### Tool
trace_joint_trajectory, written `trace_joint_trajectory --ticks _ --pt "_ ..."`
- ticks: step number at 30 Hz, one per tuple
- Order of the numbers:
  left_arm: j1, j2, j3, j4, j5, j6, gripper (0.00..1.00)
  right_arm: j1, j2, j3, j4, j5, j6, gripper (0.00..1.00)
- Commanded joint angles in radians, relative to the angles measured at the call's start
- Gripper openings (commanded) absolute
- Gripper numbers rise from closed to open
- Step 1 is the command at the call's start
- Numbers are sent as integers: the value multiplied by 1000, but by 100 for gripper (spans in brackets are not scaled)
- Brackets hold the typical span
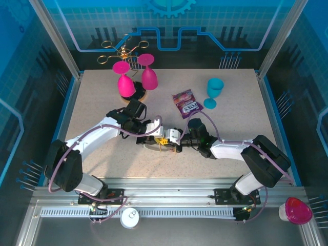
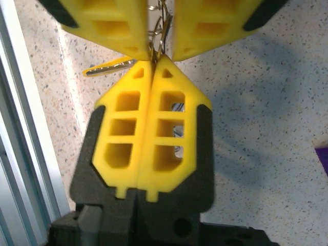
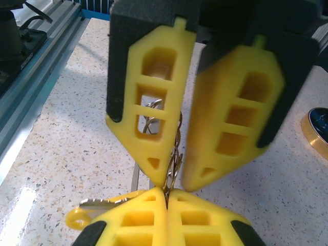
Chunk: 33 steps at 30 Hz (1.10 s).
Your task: Put the keys on the keyring
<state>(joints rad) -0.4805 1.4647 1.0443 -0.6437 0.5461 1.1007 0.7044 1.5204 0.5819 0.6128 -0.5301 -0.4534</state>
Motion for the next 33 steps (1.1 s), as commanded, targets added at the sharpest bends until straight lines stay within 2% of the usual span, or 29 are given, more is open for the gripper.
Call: trace_joint_trajectory --ticks 1,4,8,11,12,14,15,17,22,25,27,33 --pt "-10 7 2 -31 -48 43 11 -8 -23 32 28 -37 -5 0" --pt "-15 -2 0 -29 -64 54 1 -6 -23 32 28 -36 -3 0" --pt "-22 -32 -20 16 -84 56 0 -7 -26 32 26 -36 2 0" --pt "-30 -72 -66 118 -124 32 0 -9 -38 25 27 -5 19 0" --pt "-32 -93 -95 175 -141 18 0 -12 -47 18 33 19 37 6" --pt "-32 -133 -148 272 -162 -8 0 -24 -77 -2 33 57 66 28" --pt "-33 -151 -174 322 -174 -34 0 -29 -101 -11 14 79 74 34" --pt "-34 -177 -204 372 -180 -78 0 -35 -150 -20 -64 114 69 40" --pt "-34 -226 -274 505 -163 -240 0 -20 -271 -41 -235 182 88 42" --pt "-36 -252 -319 607 -135 -371 0 39 -292 -44 -281 238 124 42" --pt "-36 -267 -343 644 -118 -420 0 71 -280 -56 -248 290 170 42" --pt "-34 -302 -401 730 -85 -501 0 71 -170 -72 -75 370 291 43"
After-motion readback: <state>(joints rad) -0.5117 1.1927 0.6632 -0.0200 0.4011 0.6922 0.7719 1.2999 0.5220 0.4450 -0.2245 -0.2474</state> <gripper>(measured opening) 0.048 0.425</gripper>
